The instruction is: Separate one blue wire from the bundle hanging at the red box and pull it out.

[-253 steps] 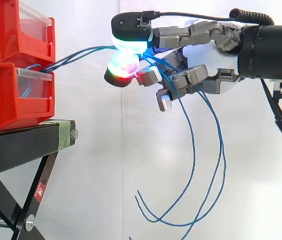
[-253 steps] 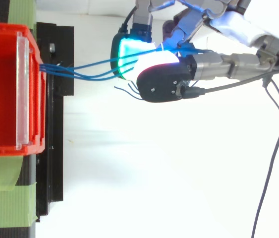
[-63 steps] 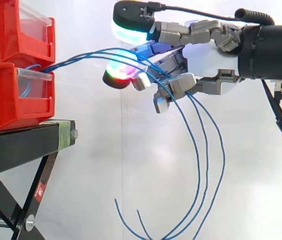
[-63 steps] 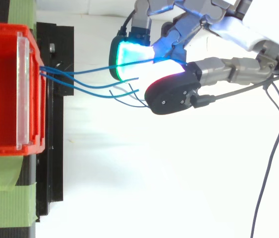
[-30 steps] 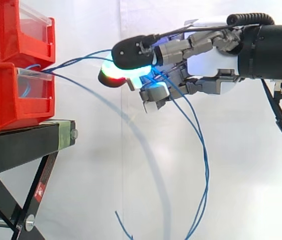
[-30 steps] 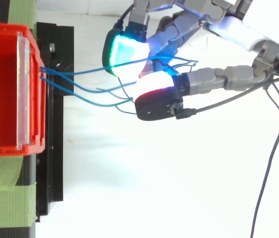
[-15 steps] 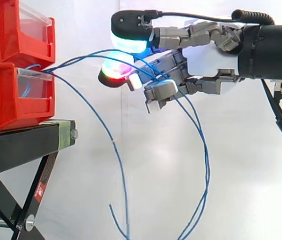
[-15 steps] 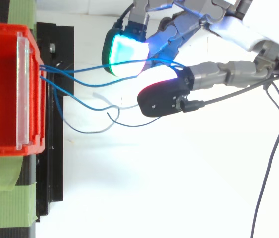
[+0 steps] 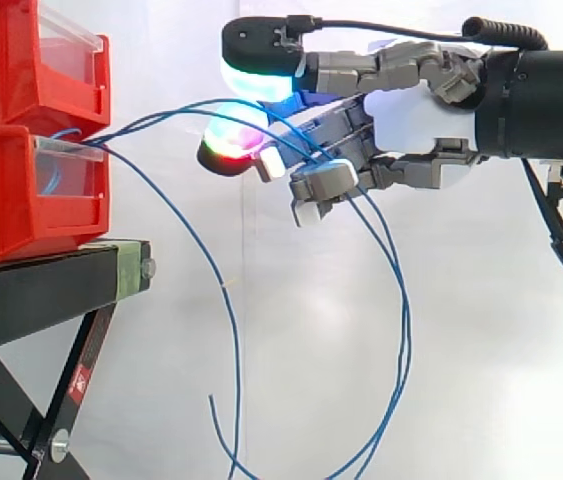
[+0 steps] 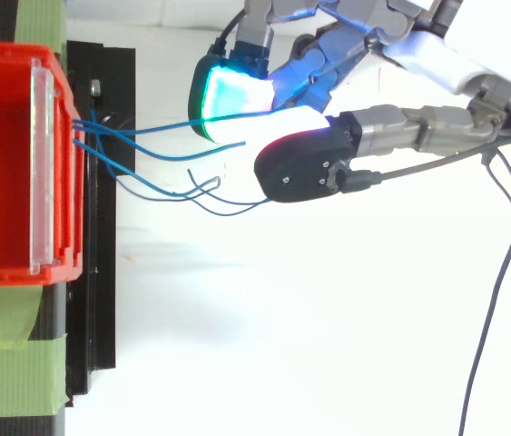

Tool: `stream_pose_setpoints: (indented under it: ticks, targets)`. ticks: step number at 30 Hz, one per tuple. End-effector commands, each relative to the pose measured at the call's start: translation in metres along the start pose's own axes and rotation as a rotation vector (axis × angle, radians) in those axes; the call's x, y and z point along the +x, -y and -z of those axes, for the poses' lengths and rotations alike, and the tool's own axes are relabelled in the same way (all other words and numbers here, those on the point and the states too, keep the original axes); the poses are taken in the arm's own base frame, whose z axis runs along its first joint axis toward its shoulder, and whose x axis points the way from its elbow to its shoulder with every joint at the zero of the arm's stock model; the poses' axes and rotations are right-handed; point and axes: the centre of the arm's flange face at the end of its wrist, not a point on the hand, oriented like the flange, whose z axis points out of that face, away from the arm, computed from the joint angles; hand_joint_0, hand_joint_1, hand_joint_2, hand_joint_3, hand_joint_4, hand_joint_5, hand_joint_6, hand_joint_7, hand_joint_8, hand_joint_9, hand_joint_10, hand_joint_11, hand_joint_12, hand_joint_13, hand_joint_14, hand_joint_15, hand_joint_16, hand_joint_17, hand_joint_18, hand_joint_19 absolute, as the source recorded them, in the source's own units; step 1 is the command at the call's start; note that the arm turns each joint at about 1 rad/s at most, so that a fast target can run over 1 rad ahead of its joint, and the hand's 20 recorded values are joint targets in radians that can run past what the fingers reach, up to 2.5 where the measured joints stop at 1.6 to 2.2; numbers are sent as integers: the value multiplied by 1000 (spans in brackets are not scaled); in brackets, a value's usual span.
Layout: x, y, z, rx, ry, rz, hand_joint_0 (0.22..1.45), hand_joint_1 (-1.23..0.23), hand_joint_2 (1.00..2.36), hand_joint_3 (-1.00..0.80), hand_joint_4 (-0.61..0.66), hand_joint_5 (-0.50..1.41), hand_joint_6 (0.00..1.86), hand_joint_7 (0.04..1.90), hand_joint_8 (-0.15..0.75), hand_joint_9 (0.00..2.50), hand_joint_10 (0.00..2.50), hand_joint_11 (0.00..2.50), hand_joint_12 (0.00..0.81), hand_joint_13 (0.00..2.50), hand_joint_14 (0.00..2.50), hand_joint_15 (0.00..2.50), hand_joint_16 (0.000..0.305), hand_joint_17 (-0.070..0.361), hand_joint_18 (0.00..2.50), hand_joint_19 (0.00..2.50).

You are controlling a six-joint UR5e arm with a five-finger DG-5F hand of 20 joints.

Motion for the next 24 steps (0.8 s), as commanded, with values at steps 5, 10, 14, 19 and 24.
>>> stream_pose_setpoints:
  ticks: [5,10,14,19,24]
  targets:
    - [0,0,0,0,0,0,626,-644,1018,-304,184,-186,771,1128,362,1015,21,1176,349,1315,174,1675,51,114,777,1043]
    - [1,0,0,0,-1,0,626,-657,1023,-240,174,-187,787,1118,365,1020,22,1174,344,1316,167,1691,50,113,782,1035]
    - [0,0,0,-1,1,-1,614,-670,1029,-146,151,-191,818,1116,366,1023,22,1183,343,1318,150,1699,50,113,784,1036]
    - [1,0,0,0,-1,0,618,-686,1031,-100,131,-191,829,1120,362,1041,23,1193,346,1317,110,1721,50,112,788,1023]
    - [0,0,0,0,0,0,618,-706,1032,-84,135,-181,816,1169,361,1045,21,1198,373,1166,14,1546,49,110,765,994]
